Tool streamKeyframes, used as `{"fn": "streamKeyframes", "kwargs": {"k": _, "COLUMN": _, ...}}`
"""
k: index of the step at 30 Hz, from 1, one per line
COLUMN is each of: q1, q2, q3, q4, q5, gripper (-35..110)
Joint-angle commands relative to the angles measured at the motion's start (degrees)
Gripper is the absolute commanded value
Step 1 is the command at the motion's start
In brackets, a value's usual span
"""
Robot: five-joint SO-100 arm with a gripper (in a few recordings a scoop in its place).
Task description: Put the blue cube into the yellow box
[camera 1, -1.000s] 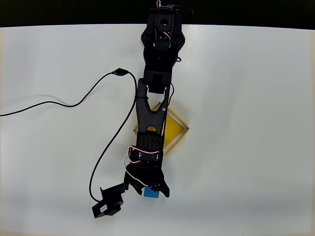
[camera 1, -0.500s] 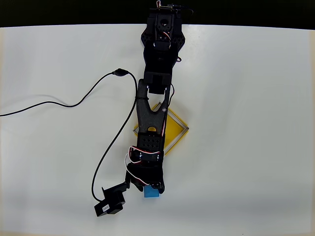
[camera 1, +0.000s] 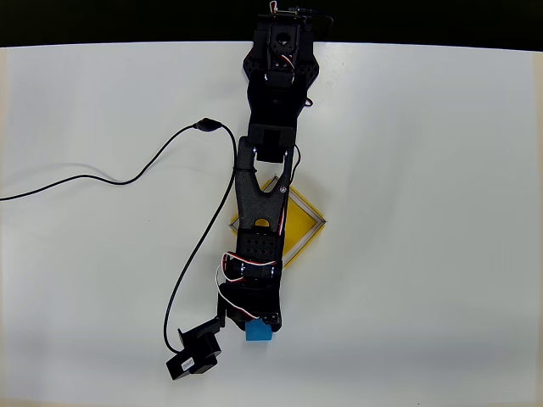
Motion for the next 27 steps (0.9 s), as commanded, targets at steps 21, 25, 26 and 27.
{"fn": "streamKeyframes", "kwargs": {"k": 21, "q1": -7.8, "q2": 46.2, "q3": 16.5, "q4": 2.1, "q5": -3.3, "gripper": 19}}
{"fn": "streamKeyframes", "kwargs": {"k": 25, "q1": -10.1, "q2": 53.7, "q3": 23.5, "q4": 3.9, "q5": -3.1, "gripper": 19}}
{"fn": "streamKeyframes", "kwargs": {"k": 26, "q1": -10.5, "q2": 55.5, "q3": 25.1, "q4": 4.6, "q5": -3.0, "gripper": 19}}
{"fn": "streamKeyframes", "kwargs": {"k": 27, "q1": -10.9, "q2": 57.3, "q3": 26.8, "q4": 5.4, "q5": -2.8, "gripper": 19}}
